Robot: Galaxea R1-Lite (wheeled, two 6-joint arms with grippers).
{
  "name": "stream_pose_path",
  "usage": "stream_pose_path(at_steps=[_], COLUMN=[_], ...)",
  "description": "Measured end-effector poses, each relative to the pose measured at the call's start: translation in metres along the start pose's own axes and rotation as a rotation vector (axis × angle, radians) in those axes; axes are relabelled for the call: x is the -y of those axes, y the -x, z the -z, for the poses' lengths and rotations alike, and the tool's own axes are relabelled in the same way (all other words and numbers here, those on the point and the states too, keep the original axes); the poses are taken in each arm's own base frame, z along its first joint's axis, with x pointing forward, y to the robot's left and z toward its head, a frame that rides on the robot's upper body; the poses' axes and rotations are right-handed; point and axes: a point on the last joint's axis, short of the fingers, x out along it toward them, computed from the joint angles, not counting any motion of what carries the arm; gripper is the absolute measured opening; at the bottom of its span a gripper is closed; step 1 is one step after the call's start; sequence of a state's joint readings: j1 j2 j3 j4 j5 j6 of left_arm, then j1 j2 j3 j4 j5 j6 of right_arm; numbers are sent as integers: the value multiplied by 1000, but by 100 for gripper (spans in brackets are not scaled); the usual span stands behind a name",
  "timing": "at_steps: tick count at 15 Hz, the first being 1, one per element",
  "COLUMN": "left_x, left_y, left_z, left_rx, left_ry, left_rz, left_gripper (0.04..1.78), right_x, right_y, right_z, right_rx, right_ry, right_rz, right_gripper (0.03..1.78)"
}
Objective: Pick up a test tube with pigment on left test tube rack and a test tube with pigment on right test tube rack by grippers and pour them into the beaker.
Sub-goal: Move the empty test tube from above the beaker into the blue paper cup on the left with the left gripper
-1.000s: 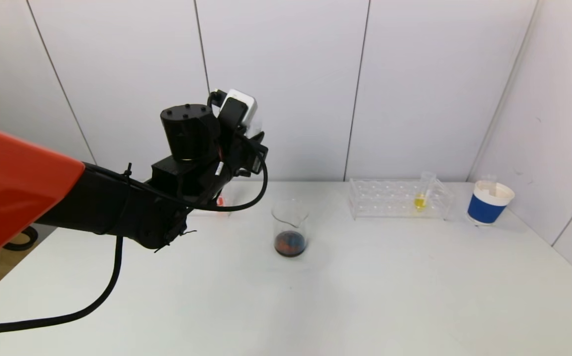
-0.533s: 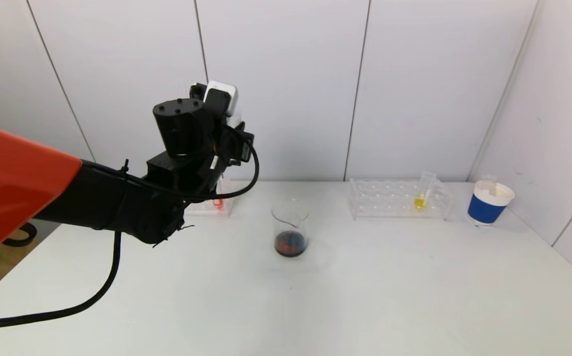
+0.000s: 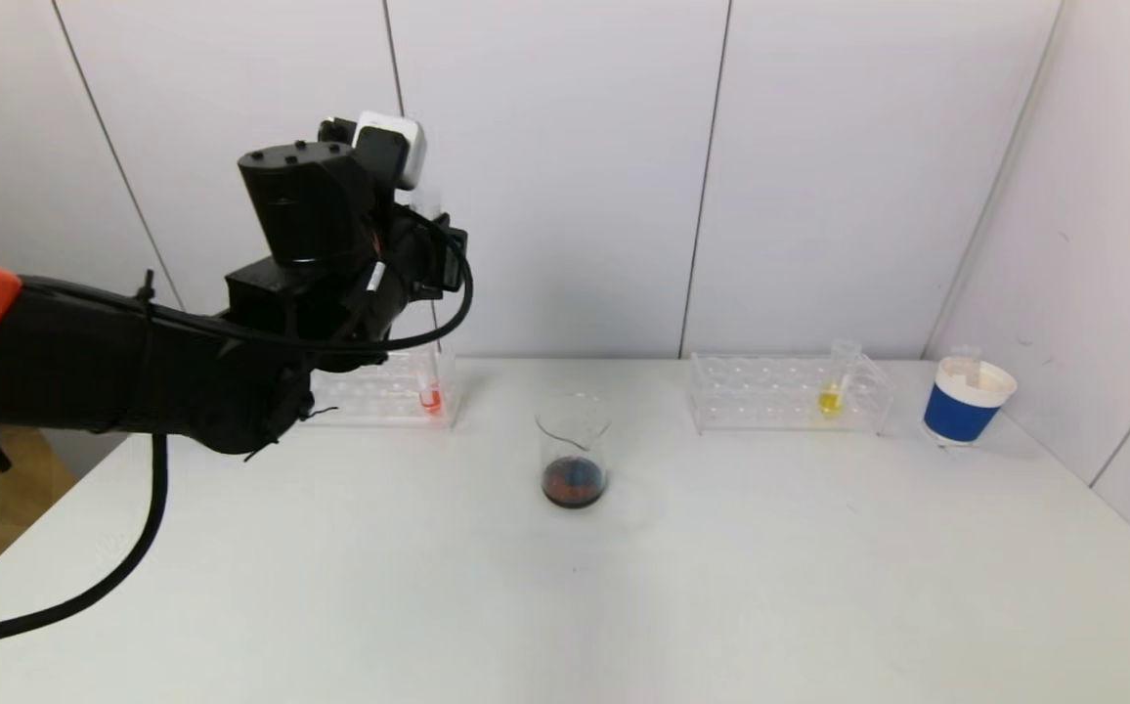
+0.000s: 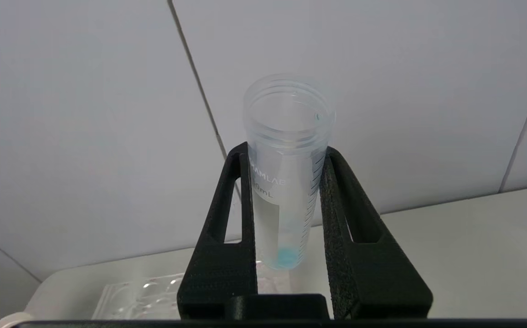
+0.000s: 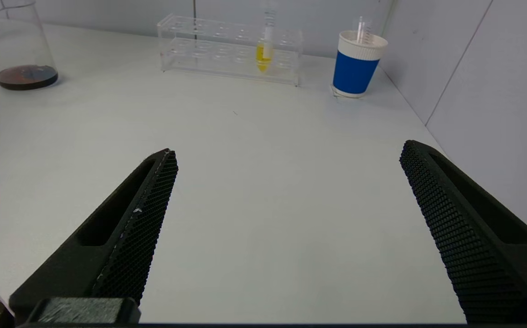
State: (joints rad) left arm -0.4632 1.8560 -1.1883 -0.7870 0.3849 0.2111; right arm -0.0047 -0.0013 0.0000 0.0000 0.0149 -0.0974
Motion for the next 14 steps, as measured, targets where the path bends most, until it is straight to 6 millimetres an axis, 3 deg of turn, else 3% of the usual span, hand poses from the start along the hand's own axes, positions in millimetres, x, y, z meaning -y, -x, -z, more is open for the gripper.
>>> stream_pose_path(at_steps=[7,14], left_x=[-56,-105], left_y=[27,57], left_z=[-47,-69], left_rx=[47,-7], left_ry=[15,34], left_rz=[-111,-201], left_gripper=[44,44], right_x=[0,0], right_y=[0,0], right_z=[0,0], right_rx=[0,0], right_ry=[0,0], right_rz=[0,0], right_gripper=[177,177])
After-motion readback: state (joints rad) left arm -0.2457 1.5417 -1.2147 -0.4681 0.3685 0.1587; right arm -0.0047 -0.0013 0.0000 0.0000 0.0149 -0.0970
